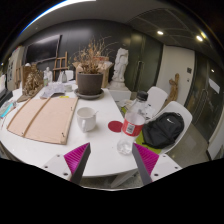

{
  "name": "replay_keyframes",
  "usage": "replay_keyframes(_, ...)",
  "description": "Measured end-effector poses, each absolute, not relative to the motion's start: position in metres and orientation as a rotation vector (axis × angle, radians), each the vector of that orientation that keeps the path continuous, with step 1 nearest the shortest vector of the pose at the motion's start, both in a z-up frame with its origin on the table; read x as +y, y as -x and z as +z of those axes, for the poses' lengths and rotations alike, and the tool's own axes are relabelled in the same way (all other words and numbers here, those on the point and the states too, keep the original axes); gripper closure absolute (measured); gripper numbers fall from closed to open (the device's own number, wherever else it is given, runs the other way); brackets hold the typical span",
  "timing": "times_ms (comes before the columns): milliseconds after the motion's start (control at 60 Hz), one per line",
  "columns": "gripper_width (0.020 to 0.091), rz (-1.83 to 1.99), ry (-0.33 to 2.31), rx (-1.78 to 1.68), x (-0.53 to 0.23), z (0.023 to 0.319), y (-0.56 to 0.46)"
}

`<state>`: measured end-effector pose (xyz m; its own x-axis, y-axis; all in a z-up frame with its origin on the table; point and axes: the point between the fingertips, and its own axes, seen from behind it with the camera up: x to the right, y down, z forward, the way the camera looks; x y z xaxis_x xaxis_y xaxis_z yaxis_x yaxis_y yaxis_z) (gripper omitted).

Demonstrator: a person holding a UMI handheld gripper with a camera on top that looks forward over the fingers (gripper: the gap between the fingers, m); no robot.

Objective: Pour water

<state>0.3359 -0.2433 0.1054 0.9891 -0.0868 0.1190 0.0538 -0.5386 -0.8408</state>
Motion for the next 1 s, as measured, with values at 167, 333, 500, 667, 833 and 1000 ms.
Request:
replay_keyframes(167, 0.0252, -0.162, 2.130, 0.048, -0.219, 0.075, -0.378)
replay_keyframes(333, 0.0252, -0.112, 2.105, 0.078, -0.183, 0.054, -0.404)
replay_keyframes(500, 0.0307, -0.078, 2.069, 0.084, -0.147, 0.042, -0.421)
replay_keyframes(667, 0.0654, -0.082, 2.029, 0.033, -0.127, 0.043, -0.417)
replay_keyframes(833, 0.0827, -0.112, 2.030, 0.042, -0.124, 0.043, -0.422)
replay_keyframes(1000, 0.0843, -0.195, 2.049, -0.011, -0.119, 0.051, -0.428)
